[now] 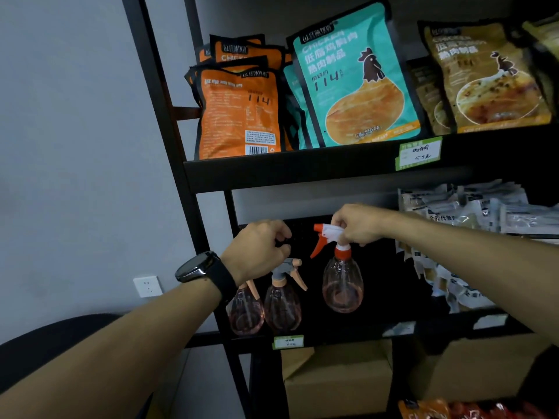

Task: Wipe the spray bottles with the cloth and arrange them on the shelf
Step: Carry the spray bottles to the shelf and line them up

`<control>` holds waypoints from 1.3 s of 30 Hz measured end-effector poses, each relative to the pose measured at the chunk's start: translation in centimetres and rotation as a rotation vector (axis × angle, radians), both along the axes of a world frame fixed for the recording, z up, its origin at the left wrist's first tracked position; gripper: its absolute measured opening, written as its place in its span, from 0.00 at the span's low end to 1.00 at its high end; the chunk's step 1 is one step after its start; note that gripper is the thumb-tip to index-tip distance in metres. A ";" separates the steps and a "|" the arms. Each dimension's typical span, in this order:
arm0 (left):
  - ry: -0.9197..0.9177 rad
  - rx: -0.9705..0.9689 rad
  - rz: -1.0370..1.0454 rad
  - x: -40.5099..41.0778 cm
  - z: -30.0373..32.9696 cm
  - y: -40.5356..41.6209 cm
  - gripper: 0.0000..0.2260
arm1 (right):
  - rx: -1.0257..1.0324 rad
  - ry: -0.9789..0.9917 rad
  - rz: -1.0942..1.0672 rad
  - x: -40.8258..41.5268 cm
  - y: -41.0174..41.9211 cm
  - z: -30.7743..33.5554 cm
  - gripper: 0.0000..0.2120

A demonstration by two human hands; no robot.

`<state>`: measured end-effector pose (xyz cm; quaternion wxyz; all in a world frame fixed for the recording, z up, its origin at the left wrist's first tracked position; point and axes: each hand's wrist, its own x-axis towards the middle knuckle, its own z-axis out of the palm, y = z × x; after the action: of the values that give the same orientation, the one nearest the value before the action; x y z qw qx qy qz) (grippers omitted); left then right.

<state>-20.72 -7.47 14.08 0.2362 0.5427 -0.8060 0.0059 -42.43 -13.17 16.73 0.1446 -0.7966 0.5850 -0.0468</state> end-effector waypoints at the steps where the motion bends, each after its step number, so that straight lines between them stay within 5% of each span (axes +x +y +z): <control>1: 0.001 0.000 -0.001 0.0 -0.2 -0.3 0.11 | -0.001 0.003 -0.006 0.1 -0.3 -0.4 0.07; 32: 0.048 0.079 0.023 1.2 -3.8 -4.0 0.12 | 0.129 -0.076 0.005 4.5 -2.9 -6.5 0.06; 39: 0.045 0.086 0.018 1.3 -3.5 -4.0 0.12 | 0.178 -0.059 -0.006 4.5 -2.9 -6.1 0.13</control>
<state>-19.38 -11.43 10.55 0.2306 0.5598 -0.7949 -0.0391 -37.98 -16.10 10.62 0.2316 -0.7773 0.5846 -0.0184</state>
